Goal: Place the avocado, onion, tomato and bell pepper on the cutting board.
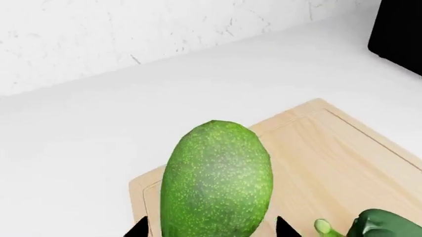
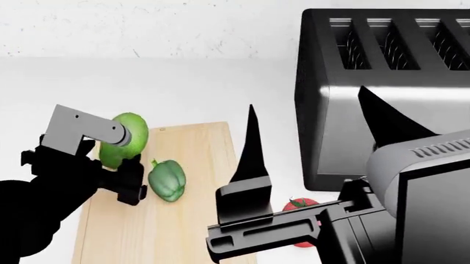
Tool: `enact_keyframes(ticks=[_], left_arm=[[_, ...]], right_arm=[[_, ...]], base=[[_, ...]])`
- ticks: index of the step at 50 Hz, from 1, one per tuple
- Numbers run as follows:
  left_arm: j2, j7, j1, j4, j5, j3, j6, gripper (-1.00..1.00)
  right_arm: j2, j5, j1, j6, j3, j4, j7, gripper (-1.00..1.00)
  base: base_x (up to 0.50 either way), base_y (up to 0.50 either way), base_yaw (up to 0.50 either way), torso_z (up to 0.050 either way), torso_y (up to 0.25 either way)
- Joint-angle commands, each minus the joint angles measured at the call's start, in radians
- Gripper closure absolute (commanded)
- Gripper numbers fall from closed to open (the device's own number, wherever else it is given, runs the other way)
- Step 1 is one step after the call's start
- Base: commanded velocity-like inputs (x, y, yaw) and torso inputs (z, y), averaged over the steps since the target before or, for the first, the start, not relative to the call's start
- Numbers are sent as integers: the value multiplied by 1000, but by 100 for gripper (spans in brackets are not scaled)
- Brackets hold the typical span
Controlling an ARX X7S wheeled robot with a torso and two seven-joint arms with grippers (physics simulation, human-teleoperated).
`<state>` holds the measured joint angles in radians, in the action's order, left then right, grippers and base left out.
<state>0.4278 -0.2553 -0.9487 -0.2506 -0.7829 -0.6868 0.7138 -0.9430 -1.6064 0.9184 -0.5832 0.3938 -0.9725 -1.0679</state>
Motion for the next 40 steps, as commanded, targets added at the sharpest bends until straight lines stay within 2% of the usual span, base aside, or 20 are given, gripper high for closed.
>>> enact_keyframes(ticks=[1, 13, 24, 33, 40], left_arm=[[-15, 13, 29, -30, -25, 0, -15, -100], [8, -1, 5, -12, -34, 25, -12, -100], [83, -79, -32, 228, -140, 122, 45, -100], [180, -216, -29, 526, -344, 249, 148, -100], [279, -421, -9, 782, -602, 412, 182, -100]], right_arm=[[17, 24, -9, 4, -22, 2, 29, -100], [31, 59, -24, 6, -20, 21, 58, -100], [23, 47, -21, 10, -24, 13, 47, -100], [26, 52, -12, 9, -25, 23, 56, -100], [13, 10, 25, 6, -30, 36, 46, -100]], base=[[0, 0, 0, 0, 0], [0, 0, 0, 0, 0], [0, 0, 0, 0, 0], [0, 0, 0, 0, 0], [0, 0, 0, 0, 0]])
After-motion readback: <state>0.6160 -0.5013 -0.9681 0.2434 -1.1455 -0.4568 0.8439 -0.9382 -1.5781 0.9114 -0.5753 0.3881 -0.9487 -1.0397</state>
